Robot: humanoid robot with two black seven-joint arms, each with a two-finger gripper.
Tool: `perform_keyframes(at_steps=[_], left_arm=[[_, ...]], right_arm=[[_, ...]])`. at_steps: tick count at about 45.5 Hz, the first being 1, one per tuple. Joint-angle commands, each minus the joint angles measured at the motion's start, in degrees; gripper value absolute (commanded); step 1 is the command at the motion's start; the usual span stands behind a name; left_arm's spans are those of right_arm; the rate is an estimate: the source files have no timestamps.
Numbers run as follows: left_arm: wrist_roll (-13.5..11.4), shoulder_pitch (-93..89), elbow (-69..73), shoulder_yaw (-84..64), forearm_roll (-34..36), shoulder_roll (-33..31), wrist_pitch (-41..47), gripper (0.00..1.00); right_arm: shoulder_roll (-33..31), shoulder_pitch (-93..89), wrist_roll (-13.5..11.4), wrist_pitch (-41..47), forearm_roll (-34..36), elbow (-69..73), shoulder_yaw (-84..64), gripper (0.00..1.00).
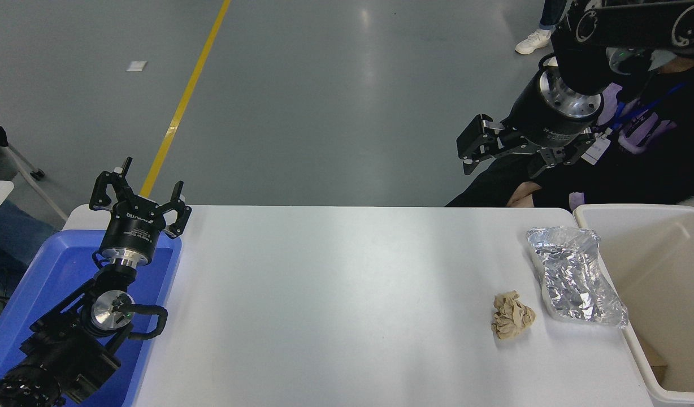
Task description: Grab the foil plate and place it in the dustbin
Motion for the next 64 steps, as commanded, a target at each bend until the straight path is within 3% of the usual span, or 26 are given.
perform_keyframes(at_steps=[1,9,13,24,34,41,64], left_arm=[[-0.01,0.0,0.01,0.0,0.01,0.0,0.0,0.98],[-0.01,0.0,0.01,0.0,0.01,0.0,0.0,0.98],[-0.01,0.09,0.01,0.0,0.01,0.0,0.0,0.98],[-0.09,0.18,0.01,-0.09,0.01,0.0,0.0,0.98],[-0.18,0.18,0.01,-0.09,0.01,0.0,0.0,0.98],[-0.18,0.18,0.01,-0.17,-0.08,-0.09,0.0,0.98],[-0.27,0.09,0.01,-0.17,0.01,-0.09,0.0,0.98]], right_arm=[[-2.82,-2.46,0.08,0.0,0.88,-0.07,0.04,1.0],[-4.57,-4.92,-0.09,-0.26,0.09,-0.07,-1.63,1.0],[-6.07,-7.03,-0.09,-4.38,-2.98,-0.25,-2.51,1.0],[-10.81,-16.6,-0.35,-17.66,-25.21,-0.07,0.21,0.98],[-20.56,-31.19,-0.44,-26.0,-46.48,-0.6,8.91,0.98],[-24.09,-37.79,-0.44,-33.92,-47.2,-1.65,11.55,0.98],[-22.77,-59.23,-0.44,-42.98,-46.41,-17.2,20.42,0.96]])
